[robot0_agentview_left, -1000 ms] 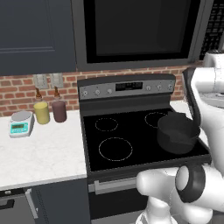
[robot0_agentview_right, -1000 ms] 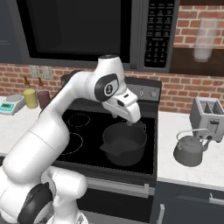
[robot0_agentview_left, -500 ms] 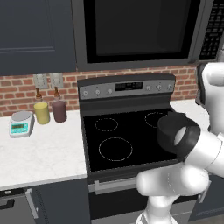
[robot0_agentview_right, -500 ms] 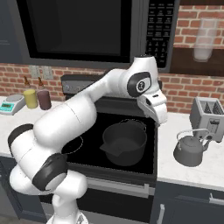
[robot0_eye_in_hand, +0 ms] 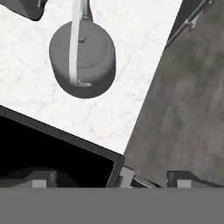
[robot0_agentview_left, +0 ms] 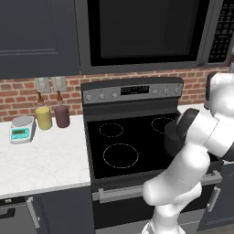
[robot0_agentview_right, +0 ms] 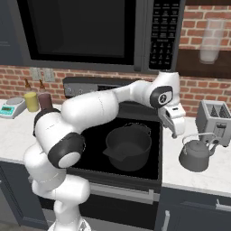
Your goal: Pick the kettle from the counter and place it on a stove burner. Then turn the burner on.
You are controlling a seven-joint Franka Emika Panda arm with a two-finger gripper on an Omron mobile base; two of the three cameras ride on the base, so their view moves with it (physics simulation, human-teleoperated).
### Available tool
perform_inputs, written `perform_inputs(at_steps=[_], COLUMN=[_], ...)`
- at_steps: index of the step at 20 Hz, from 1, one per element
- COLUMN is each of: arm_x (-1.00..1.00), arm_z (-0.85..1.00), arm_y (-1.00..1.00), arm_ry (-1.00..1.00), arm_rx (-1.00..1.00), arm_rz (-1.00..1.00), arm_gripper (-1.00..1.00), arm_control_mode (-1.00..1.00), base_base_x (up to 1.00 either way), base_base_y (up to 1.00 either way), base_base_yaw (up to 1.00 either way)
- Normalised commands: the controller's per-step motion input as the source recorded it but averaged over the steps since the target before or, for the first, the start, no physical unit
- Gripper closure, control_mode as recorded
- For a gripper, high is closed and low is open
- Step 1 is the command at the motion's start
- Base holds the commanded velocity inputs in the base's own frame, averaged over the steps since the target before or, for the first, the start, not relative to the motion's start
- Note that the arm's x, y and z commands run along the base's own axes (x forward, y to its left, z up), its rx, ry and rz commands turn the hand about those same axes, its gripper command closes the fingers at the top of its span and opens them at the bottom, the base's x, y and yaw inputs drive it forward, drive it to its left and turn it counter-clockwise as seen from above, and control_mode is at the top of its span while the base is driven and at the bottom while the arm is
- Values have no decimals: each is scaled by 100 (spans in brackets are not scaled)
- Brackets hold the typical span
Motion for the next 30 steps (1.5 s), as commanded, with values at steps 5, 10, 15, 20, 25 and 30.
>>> perform_inputs(at_steps=[5,10,15,20,25,30], arm_x=[55,50,39,19,19,1], arm_z=[-27,-28,-17,-13,-15,-13], arm_y=[-35,-46,-49,-49,-35,-9], arm_ry=[1,0,1,0,1,5], arm_rx=[0,2,6,8,6,2], arm_rz=[-4,0,0,0,0,0], arm_gripper=[-100,-100,-100,-100,-100,-100], arm_control_mode=[-100,-100,-100,-100,-100,-100], base_base_x=[0,0,0,0,0,0], base_base_y=[0,0,0,0,0,0], base_base_yaw=[0,0,0,0,0,0])
